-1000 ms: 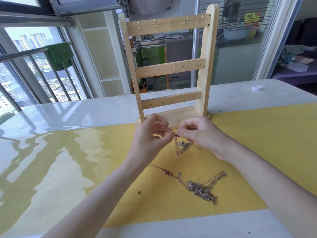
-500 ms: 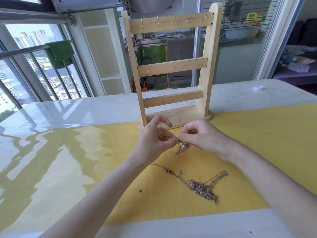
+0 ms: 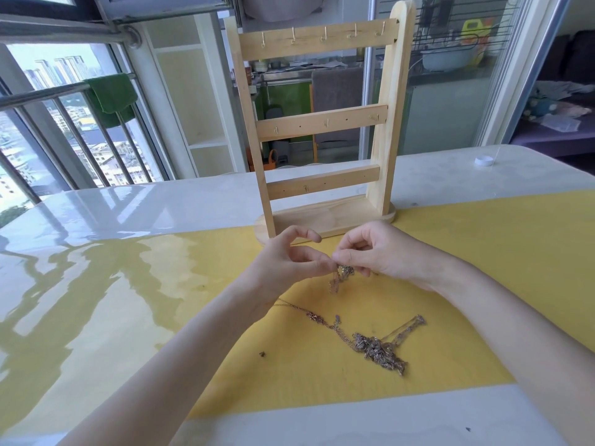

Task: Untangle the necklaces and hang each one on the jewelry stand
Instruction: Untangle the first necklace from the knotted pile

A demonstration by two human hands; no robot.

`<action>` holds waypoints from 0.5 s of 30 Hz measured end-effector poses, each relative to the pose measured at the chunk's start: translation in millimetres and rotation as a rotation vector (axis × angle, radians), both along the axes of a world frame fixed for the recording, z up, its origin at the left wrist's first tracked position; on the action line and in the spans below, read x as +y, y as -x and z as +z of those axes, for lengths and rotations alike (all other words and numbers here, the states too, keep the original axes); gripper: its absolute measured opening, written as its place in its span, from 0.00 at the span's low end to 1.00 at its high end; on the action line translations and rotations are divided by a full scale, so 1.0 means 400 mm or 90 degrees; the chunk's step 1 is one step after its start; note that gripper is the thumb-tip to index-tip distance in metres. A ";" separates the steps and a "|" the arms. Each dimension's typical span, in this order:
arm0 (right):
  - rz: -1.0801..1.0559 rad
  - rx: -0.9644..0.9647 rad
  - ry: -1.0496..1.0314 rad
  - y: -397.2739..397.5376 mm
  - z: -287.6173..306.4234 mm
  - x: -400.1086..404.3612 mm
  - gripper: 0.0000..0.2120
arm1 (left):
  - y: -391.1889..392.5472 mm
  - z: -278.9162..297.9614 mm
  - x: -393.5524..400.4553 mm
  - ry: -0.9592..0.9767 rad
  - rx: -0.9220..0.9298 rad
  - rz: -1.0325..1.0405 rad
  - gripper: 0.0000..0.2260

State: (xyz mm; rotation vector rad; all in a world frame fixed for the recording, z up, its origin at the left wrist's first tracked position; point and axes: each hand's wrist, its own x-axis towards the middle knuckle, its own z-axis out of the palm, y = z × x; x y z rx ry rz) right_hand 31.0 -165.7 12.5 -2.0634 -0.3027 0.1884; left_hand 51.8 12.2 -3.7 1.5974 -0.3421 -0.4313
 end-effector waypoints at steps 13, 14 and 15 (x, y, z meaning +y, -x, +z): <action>0.106 0.017 0.038 0.013 0.018 -0.003 0.08 | 0.003 0.005 -0.002 0.051 0.126 -0.067 0.11; 0.097 0.006 0.061 0.013 0.019 0.001 0.08 | 0.004 0.005 -0.003 0.055 0.127 -0.060 0.11; 0.085 -0.008 0.093 0.012 0.019 0.005 0.09 | 0.005 0.006 -0.005 0.055 0.122 -0.050 0.11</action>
